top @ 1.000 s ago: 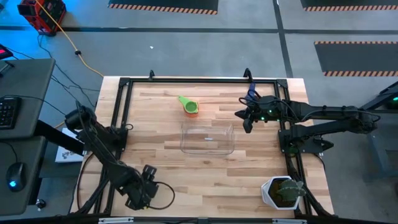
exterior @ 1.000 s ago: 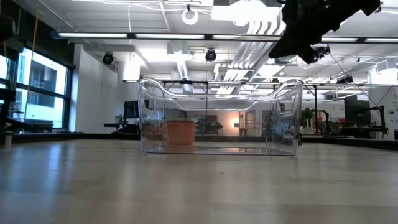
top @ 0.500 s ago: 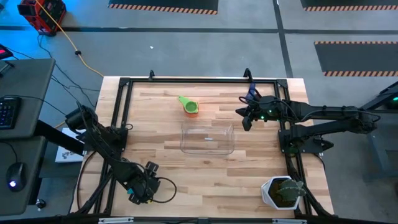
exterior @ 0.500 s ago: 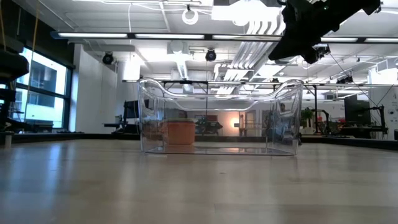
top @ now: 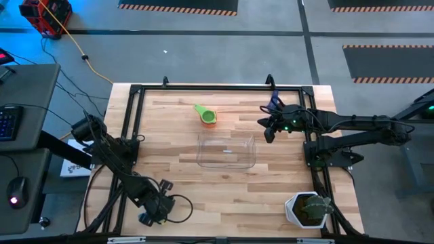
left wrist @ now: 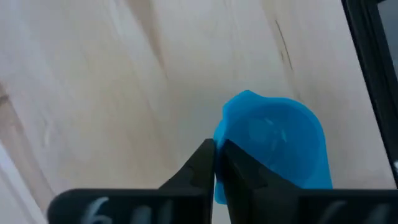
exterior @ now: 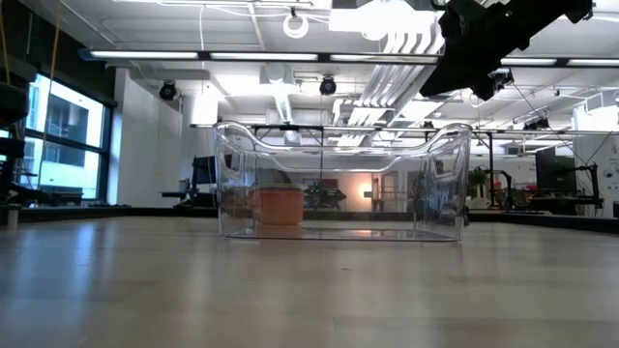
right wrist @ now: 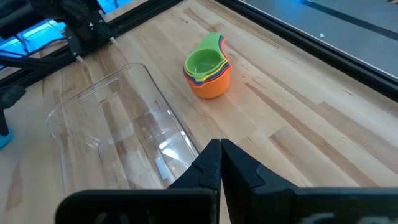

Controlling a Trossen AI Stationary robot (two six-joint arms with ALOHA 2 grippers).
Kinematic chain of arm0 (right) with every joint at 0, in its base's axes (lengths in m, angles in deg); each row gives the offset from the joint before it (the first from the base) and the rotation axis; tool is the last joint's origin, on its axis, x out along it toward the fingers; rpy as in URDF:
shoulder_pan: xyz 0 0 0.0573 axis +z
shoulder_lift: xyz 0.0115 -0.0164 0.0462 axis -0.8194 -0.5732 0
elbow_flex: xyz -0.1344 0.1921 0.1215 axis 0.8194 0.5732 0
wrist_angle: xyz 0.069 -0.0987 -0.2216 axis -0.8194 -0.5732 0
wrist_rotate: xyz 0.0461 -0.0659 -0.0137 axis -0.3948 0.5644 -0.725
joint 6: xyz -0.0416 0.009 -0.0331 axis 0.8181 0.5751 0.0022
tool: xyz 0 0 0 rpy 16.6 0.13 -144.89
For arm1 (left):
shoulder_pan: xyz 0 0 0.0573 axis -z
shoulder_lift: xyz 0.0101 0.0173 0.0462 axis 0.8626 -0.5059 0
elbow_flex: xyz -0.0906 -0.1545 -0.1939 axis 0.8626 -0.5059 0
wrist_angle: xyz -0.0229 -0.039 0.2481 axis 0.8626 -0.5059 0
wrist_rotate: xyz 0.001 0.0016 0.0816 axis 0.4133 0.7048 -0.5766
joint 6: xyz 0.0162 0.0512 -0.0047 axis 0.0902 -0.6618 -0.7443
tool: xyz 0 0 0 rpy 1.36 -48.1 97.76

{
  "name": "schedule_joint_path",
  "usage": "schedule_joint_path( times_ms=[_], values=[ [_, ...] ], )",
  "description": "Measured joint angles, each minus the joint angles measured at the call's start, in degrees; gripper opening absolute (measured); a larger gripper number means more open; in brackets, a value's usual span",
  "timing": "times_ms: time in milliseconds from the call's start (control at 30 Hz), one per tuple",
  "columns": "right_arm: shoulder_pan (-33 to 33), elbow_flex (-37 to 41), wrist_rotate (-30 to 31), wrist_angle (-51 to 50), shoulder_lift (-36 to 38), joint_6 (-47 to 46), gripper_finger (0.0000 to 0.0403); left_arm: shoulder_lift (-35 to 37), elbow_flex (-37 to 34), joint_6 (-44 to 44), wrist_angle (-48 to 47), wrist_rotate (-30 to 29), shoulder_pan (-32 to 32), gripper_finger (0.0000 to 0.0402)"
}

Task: Nest measuring cups in basket
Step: Stack the light blue measuring cup on top of the green measuring cup

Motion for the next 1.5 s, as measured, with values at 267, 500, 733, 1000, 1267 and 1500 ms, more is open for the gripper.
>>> schedule_joint_path(
  times_ms=[267, 500, 733, 1000, 1267, 1500],
  values=[
    [-0.01, 0.0, 0.01, -0.22, 0.0, -0.6, 0.0, 7.6, 2.24, 1.9, -8.64, 6.14, -6.32, 0.0005],
    [-0.01, 0.0, -0.49, -0.79, 0.02, -0.95, 0.0, 20.67, 14.4, -8.44, -28.18, 2.09, -22.33, 0.0003],
    [-0.01, 0.0, -0.42, -0.81, 0.02, -1.14, 0.0, 21.75, 26.9, -33.8, -41.67, -2.9, -45.26, 0.0002],
    [-0.01, 0.0, -0.04, -0.61, 0.02, -3.54, 0.0, 13.46, 27.82, -67.1, -31.8, -1.13, -67.67, 0.0001],
    [-0.01, 0.0, 6.61, -0.63, 0.02, -10.65, 0.0, -0.72, 31.22, -85.73, -24.62, -0.8, -72.92, 0.0001],
    [-0.01, 0.0, 11.51, -0.91, 0.02, -9.64, 0.0, -9.16, 35.88, -99.96, -24.72, -4.27, -72.46, 0.0001]
  ],
)
